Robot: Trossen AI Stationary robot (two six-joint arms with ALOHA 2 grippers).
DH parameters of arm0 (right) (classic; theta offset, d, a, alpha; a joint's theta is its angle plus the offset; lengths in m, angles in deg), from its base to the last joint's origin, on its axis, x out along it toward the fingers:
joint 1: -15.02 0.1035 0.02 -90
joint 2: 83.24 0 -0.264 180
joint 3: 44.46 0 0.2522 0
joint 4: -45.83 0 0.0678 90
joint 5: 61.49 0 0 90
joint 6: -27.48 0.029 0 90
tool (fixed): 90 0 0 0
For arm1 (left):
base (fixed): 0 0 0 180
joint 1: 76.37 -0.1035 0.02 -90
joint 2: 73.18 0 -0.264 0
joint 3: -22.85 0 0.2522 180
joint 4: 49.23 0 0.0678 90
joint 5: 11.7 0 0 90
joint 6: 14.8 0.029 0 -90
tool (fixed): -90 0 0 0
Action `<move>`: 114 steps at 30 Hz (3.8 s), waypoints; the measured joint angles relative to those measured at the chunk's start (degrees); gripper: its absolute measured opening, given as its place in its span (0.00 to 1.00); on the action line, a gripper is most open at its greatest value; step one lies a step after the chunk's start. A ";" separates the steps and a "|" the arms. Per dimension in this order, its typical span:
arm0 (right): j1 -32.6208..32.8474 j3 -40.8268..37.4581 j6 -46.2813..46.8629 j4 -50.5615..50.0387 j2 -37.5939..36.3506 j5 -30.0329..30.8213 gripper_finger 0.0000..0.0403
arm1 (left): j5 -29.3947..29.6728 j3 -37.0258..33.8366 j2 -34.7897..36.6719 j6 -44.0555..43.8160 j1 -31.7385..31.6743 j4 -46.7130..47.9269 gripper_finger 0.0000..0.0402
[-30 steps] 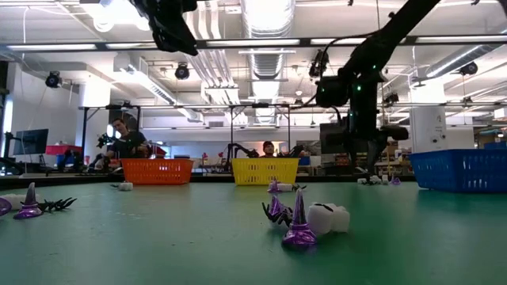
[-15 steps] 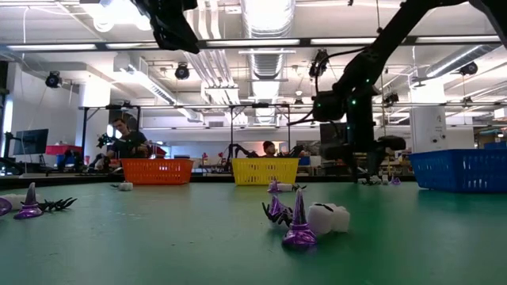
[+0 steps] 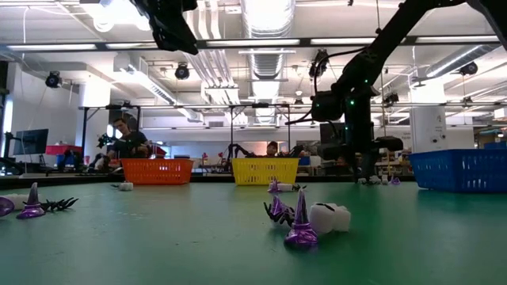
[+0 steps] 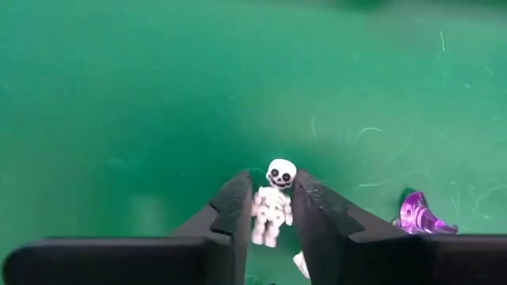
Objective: Sort Halloween decoration
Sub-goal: Put the white skeleton toy into the blue basket
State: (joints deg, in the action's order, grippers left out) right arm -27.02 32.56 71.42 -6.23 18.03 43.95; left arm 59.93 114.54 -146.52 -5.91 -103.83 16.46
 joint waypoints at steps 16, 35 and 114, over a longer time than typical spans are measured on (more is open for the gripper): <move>0.11 0.63 -3.64 -2.65 -4.33 -1.85 0.04 | -0.02 -0.06 0.15 0.00 0.00 3.18 0.34; 9.15 1.84 -3.12 -20.43 -24.28 -4.11 0.04 | -0.04 -0.06 0.24 3.60 0.00 3.31 0.34; 7.53 -7.49 -1.24 -22.88 -15.42 -21.49 0.21 | -0.02 -0.06 0.22 10.10 0.00 9.08 0.34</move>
State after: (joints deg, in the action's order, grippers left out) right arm -19.49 25.07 70.18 -29.12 2.61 22.46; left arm 59.91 114.48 -146.30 4.18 -103.83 25.54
